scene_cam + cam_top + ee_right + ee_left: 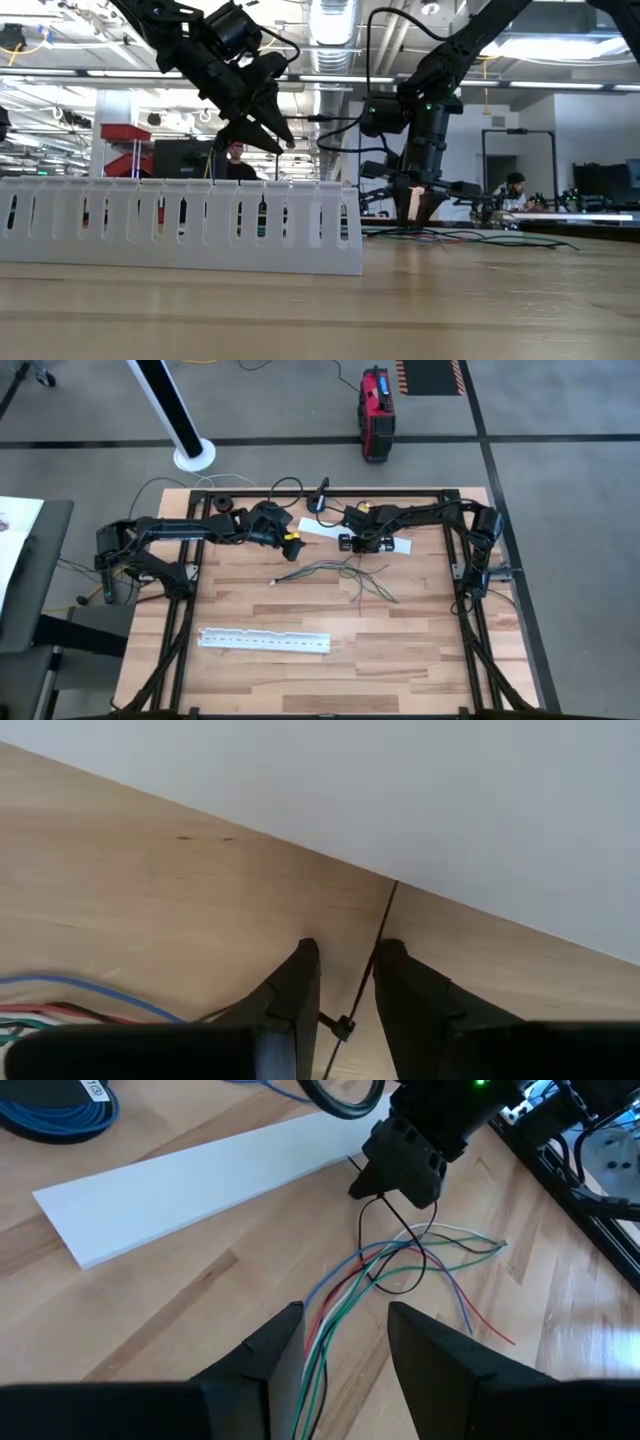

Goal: Ziptie cables
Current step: Wrap the colored cables with the black zip tie

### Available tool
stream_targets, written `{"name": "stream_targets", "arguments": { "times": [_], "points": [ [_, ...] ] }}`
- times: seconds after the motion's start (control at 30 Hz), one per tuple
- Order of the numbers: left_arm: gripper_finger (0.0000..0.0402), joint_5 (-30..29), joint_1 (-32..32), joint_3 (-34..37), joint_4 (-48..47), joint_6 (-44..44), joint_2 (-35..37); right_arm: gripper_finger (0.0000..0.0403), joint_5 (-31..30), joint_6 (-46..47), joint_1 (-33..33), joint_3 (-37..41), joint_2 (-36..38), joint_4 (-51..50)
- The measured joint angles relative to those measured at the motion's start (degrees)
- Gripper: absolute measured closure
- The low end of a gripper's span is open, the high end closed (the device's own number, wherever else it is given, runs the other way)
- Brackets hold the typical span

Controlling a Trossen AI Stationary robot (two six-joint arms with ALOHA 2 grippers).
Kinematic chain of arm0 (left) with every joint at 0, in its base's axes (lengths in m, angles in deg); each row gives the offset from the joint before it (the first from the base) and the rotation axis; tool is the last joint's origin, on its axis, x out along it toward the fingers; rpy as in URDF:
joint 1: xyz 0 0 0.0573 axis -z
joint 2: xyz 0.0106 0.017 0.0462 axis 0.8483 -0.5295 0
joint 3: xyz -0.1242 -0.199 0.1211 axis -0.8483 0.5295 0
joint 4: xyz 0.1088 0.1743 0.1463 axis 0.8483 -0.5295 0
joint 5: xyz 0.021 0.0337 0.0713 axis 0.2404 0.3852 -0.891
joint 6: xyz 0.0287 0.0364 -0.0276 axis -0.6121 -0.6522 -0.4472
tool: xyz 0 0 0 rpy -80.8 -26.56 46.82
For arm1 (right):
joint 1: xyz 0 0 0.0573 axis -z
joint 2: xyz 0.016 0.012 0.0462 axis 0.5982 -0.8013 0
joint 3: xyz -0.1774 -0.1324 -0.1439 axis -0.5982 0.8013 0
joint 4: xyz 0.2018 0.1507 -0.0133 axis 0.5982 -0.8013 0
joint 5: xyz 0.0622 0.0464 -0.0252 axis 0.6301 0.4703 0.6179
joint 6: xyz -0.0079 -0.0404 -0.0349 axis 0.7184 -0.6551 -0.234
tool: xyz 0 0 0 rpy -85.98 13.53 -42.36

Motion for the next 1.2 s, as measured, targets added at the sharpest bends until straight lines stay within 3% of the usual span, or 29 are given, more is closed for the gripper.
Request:
{"name": "stream_targets", "arguments": {
  "times": [0.1, 0.3, 0.73, 0.87, 1.2],
  "points": [
    [0.0261, -0.02, 0.0, 0.0, 0.0, 0.0, 0.0, 0.0323, 0.23, -0.02, 0.0, 0.02, 0.02, -0.02],
    [0.0261, -0.17, 0.0, 0.0, 0.76, 0.03, 0.0, 0.0395, 0.38, -1.28, 0.02, 0.26, 1.2, 0.17],
    [0.0261, 0.72, -0.07, 0.0, 10.67, 1.48, -0.34, 0.0402, 1.01, -1.52, -0.02, -2.23, 1.28, 4.52],
    [0.0261, 8.84, -0.45, 0.0, 17.62, 7.28, -3.89, 0.0402, 0.78, -1.27, 0.02, -2.67, 1.28, 7.13],
    [0.0261, 26.29, -0.44, 2.64, 42.11, 25.88, -21.3, 0.0403, -1.77, -0.47, 0.36, -2.67, 1.3, 9.8]
  ]
}}
